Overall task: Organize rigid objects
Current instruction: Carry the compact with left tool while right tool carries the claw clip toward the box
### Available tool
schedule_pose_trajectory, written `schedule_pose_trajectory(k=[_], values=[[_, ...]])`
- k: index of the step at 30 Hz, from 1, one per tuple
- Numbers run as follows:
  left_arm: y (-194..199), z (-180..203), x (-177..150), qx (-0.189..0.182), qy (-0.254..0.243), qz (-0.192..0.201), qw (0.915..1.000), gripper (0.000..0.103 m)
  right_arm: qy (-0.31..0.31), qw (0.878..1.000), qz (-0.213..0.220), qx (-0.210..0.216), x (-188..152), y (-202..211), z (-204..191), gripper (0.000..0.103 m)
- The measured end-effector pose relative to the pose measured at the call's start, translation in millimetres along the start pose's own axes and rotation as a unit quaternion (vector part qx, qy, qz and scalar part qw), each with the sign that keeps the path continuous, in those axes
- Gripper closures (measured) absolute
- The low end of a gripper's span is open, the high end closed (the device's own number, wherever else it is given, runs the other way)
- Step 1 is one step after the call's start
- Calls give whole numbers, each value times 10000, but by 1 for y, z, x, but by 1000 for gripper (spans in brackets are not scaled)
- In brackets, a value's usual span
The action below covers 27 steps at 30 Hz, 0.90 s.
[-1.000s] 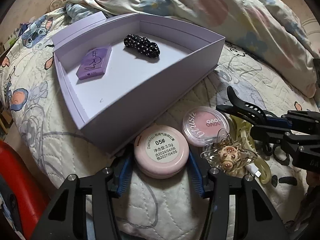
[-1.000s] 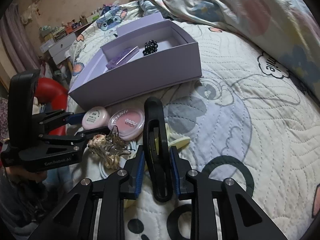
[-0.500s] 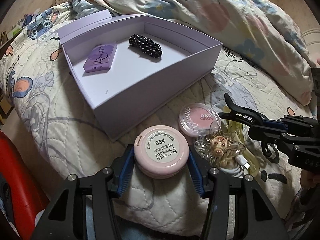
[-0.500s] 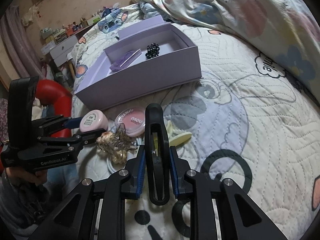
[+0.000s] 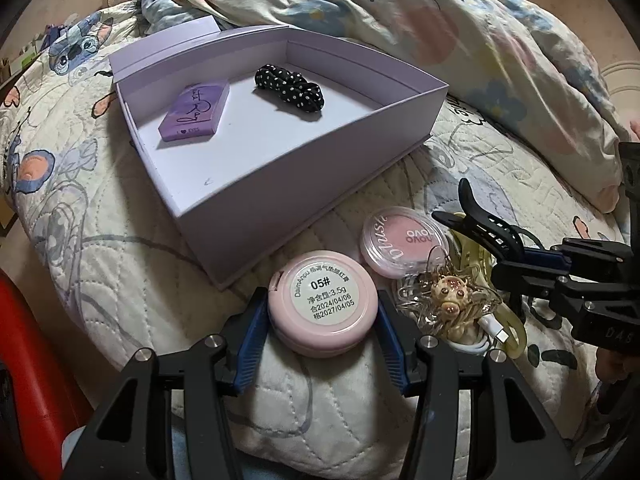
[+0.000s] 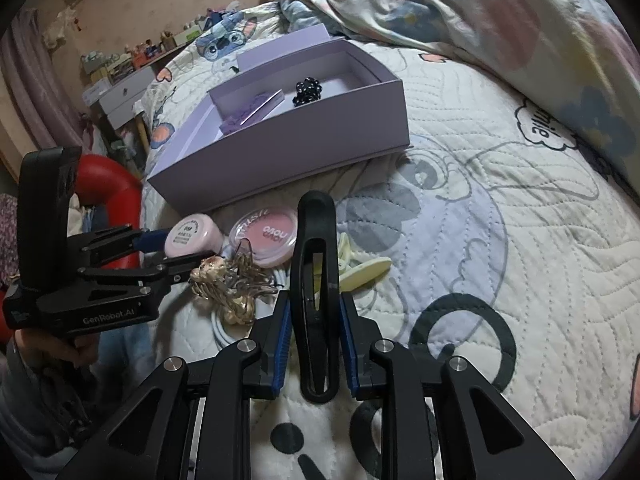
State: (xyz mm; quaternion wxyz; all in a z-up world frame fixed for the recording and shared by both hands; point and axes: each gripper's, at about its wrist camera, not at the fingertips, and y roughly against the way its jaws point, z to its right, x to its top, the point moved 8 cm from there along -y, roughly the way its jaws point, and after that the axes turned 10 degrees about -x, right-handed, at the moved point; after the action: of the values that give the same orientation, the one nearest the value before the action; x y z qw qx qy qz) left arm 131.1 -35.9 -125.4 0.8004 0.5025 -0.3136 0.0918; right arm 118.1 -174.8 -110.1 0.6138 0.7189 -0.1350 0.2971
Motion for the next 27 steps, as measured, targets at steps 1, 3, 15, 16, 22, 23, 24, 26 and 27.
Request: schedule_pose_trajectory(k=[1, 3, 15, 16, 22, 23, 24, 26, 27], values=[[0, 0, 1, 14, -13, 3, 10000, 52, -29, 10000, -11, 19, 0, -1, 0, 80], [-1, 0, 1, 17, -8, 1, 10000, 52, -49, 10000, -19, 35, 0, -3, 0, 80], [9, 1, 3, -41, 101, 156, 9998, 52, -167, 9998, 111, 19, 2, 4, 4, 82], [12, 1, 3, -33, 97, 194, 9998, 52, -180, 9997, 135, 28, 2, 6, 4, 82], [26, 7, 8, 49, 7, 274, 9996, 52, -197, 9995, 226, 85, 5, 16, 2, 82], [27, 8, 9, 60, -6, 288, 9996, 52, -187, 9995, 242, 90, 6, 18, 1, 82], [30, 9, 10, 66, -17, 306, 9995, 52, -180, 9994, 260, 103, 7, 20, 1, 82], [35, 10, 12, 83, -29, 336, 9994, 52, -168, 9993, 297, 153, 9, 24, -2, 82], [38, 11, 13, 98, -19, 360, 9993, 52, -154, 9993, 308, 175, 11, 25, -3, 82]])
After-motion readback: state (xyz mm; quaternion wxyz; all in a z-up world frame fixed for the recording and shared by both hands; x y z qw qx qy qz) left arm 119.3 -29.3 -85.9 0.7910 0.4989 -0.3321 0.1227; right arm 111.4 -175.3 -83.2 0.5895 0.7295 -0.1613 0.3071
